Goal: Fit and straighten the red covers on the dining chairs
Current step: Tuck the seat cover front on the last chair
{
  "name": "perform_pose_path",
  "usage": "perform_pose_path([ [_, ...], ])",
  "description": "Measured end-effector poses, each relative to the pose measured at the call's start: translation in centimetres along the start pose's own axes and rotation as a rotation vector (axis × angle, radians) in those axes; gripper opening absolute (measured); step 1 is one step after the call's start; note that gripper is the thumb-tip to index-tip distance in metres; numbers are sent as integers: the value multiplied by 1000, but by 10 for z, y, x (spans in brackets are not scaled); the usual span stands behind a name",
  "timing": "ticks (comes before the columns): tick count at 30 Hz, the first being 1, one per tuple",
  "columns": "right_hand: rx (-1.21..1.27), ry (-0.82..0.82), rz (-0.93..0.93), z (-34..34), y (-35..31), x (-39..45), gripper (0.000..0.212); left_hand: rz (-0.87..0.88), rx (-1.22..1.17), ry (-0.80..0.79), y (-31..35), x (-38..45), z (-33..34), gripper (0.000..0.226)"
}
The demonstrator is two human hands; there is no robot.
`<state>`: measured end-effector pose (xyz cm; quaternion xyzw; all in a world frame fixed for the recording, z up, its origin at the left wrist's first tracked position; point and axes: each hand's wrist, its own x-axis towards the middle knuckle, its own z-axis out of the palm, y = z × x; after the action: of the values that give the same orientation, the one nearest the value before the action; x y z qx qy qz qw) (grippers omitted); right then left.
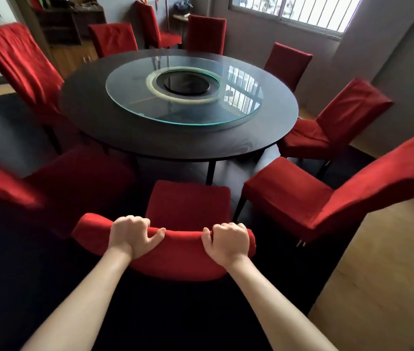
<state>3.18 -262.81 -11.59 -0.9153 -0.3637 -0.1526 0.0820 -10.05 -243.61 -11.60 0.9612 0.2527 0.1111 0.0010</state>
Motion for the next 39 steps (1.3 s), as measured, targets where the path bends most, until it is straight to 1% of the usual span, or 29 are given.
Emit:
perform_pose_path([
  [5, 8, 23, -4, -2, -7, -3, 49, 34, 4, -11, -8, -3, 0, 67],
  [10, 20, 51, -19, 0, -12, 0, 47, 11, -24, -19, -13, -4, -1, 70],
  [16, 25, 61, -27, 6, -9, 4, 46, 38, -55, -21, -14, -1, 0, 64],
  [26, 8, 54, -3, 3, -13, 3, 48, 90, -62, 63, -20, 1, 5, 50],
  [32, -5, 26, 14, 4, -22, 4, 50, 67, -47, 66, -30, 4, 8, 53],
  [39, -13, 33, 7, 7, -22, 3, 49, 68, -58, 61, -29, 2, 7, 57],
])
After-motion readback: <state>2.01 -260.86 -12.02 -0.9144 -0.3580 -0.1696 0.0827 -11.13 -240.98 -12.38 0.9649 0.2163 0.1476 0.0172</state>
